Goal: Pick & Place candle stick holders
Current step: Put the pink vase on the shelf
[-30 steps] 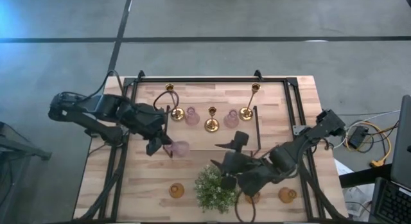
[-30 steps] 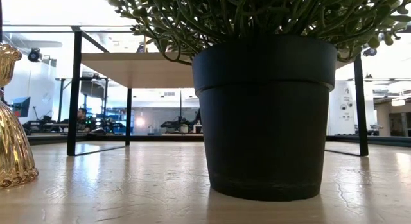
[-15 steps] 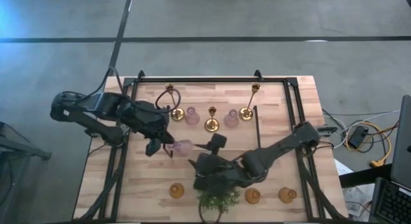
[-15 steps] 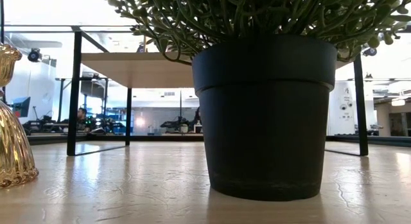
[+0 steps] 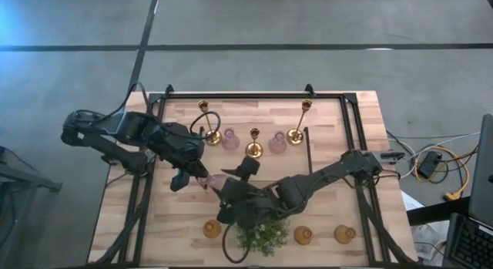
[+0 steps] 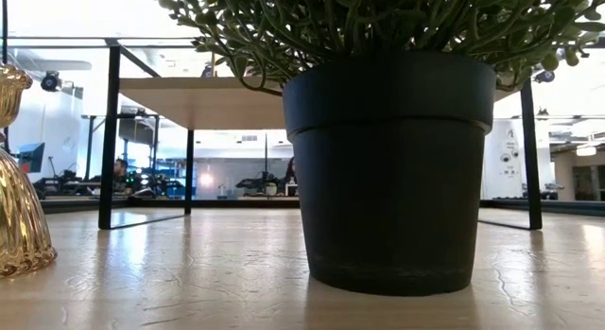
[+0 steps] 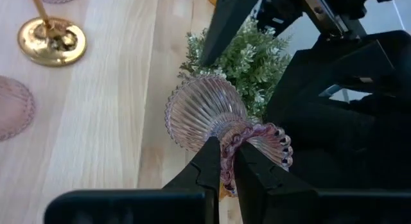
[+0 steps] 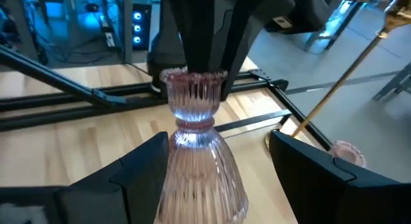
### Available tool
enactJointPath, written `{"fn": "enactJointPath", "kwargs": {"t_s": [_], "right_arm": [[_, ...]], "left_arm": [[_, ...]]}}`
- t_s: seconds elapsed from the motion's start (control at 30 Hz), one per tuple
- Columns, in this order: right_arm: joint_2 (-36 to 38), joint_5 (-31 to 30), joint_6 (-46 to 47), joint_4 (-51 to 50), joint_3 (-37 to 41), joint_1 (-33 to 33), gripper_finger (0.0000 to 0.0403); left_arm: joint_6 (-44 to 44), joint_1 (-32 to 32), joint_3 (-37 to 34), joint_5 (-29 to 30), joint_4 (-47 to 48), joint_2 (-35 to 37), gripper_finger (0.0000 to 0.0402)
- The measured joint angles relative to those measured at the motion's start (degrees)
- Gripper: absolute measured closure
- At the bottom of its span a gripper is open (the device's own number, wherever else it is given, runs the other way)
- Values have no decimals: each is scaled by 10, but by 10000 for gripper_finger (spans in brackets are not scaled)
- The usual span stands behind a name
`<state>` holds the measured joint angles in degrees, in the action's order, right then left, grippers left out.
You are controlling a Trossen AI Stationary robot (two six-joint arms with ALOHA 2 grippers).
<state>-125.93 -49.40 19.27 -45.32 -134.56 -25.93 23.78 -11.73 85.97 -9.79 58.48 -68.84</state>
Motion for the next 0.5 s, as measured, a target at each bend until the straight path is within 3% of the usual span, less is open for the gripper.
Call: {"fn": "enactJointPath", "kwargs": {"t_s": [0.2,0.5], "right_arm": [[1,63,1,9,0,15,138],[1,80,1,10,0,17,146]], "left_arm": [[-38,0,0,-45,-23,-13,375],[-87,0,26,-56,-30,-57,375]]}}
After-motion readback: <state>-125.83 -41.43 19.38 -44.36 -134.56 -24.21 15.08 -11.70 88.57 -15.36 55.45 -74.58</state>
